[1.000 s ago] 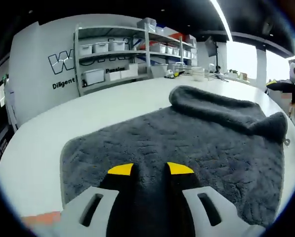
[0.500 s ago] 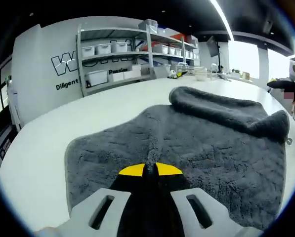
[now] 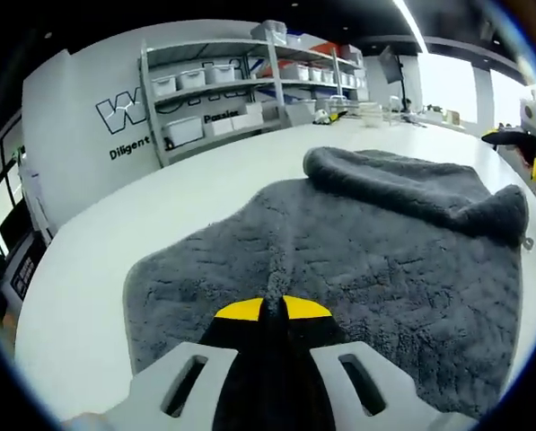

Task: Open the folded towel by lifting each exposed corner and separating the folded layers until the towel lies flat within the target outline without major curled edges

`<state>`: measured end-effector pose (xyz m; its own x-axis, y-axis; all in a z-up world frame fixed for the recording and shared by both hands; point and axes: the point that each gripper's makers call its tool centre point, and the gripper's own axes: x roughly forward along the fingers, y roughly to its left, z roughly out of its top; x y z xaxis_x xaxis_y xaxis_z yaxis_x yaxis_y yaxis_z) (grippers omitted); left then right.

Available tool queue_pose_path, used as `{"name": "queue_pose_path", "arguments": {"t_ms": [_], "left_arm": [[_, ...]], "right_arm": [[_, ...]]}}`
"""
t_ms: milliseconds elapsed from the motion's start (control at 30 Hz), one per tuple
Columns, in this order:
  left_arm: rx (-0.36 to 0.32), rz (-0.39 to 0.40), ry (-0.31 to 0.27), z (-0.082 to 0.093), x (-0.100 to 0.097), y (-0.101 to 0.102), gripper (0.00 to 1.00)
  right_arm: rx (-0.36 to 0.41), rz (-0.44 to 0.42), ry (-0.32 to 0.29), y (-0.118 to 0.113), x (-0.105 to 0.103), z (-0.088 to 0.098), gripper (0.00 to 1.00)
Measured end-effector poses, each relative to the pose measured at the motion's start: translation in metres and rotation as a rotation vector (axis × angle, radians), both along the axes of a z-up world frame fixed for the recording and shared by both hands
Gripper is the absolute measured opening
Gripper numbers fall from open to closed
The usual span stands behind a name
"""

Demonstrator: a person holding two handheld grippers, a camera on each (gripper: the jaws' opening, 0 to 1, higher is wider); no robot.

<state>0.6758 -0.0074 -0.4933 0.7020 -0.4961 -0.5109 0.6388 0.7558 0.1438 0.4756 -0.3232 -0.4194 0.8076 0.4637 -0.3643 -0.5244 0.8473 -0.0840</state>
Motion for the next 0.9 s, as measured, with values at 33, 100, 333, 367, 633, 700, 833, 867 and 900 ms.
{"name": "queue_pose_path", "arguments": {"t_ms": [33, 100, 333, 367, 633, 700, 833, 867, 900], "left_arm": [[-0.002, 0.003, 0.001, 0.0, -0.001, 0.003, 0.06], [-0.005, 0.008, 0.002, 0.0, -0.002, 0.01, 0.06], [-0.004, 0.02, 0.007, 0.0, -0.007, 0.033, 0.06], [-0.004, 0.024, 0.008, 0.0, -0.008, 0.038, 0.06], [-0.019, 0.045, 0.014, 0.0, -0.011, 0.066, 0.06], [-0.022, 0.052, 0.013, 0.0, -0.013, 0.072, 0.06], [-0.029, 0.06, 0.018, 0.0, -0.015, 0.084, 0.06], [-0.031, 0.064, 0.019, 0.0, -0.016, 0.086, 0.06], [-0.031, 0.069, 0.019, -0.001, -0.016, 0.089, 0.06]], "right_arm": [[0.002, -0.003, 0.006, -0.001, 0.001, -0.002, 0.96], [0.003, -0.005, 0.014, -0.002, 0.001, -0.004, 0.96], [0.006, -0.01, 0.038, -0.005, 0.002, -0.011, 0.97], [0.007, -0.01, 0.041, -0.005, 0.002, -0.012, 0.97], [0.013, -0.004, 0.042, -0.004, 0.001, -0.012, 0.97], [0.009, -0.007, 0.047, -0.004, 0.001, -0.013, 0.97], [0.012, -0.007, 0.048, -0.004, 0.001, -0.013, 0.97], [0.012, -0.007, 0.048, -0.004, 0.002, -0.013, 0.97], [0.01, -0.007, 0.048, -0.005, 0.002, -0.013, 0.97]]}}
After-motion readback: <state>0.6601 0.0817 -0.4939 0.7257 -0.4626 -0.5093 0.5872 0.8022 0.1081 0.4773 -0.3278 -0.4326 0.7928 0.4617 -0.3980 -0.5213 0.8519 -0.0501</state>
